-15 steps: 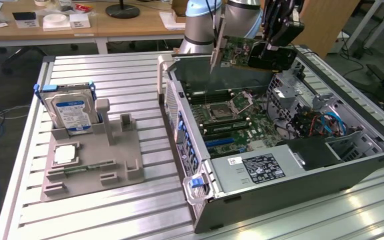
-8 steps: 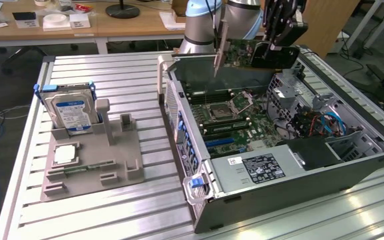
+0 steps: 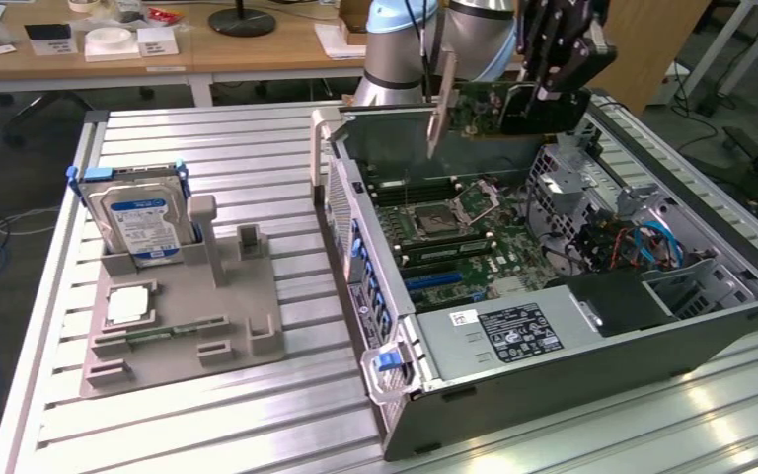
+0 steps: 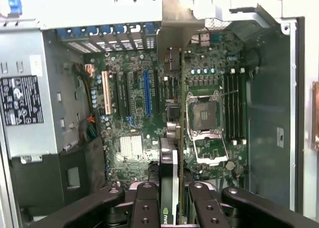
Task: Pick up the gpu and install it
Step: 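Insert the gpu into the slot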
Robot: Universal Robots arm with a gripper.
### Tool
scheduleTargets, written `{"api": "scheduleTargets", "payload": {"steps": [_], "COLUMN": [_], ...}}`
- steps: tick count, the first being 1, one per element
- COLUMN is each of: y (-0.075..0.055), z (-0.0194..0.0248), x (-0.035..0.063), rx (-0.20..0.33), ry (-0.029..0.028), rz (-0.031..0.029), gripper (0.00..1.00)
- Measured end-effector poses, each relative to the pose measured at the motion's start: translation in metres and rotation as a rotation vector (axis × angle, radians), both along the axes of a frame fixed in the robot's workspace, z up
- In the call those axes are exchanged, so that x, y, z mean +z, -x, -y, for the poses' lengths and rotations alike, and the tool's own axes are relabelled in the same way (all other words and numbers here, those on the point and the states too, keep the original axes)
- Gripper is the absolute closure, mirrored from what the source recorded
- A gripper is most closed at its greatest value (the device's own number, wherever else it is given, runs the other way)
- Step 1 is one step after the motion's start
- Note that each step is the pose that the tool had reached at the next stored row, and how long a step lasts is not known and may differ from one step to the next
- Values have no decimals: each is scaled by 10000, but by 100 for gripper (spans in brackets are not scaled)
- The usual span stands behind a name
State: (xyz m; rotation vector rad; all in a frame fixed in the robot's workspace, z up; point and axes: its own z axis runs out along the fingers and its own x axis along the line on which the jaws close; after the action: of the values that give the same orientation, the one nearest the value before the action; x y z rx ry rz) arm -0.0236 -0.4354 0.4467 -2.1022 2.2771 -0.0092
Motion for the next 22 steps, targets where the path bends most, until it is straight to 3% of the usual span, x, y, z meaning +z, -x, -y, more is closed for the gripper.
{"api": "scheduleTargets", "payload": {"steps": [7, 22], "y": [1, -1], "z": [0, -8], "x": [-4, -27], "rx": [1111, 758], "ry": [1, 3], "rz": [45, 48], "gripper": [73, 73]}}
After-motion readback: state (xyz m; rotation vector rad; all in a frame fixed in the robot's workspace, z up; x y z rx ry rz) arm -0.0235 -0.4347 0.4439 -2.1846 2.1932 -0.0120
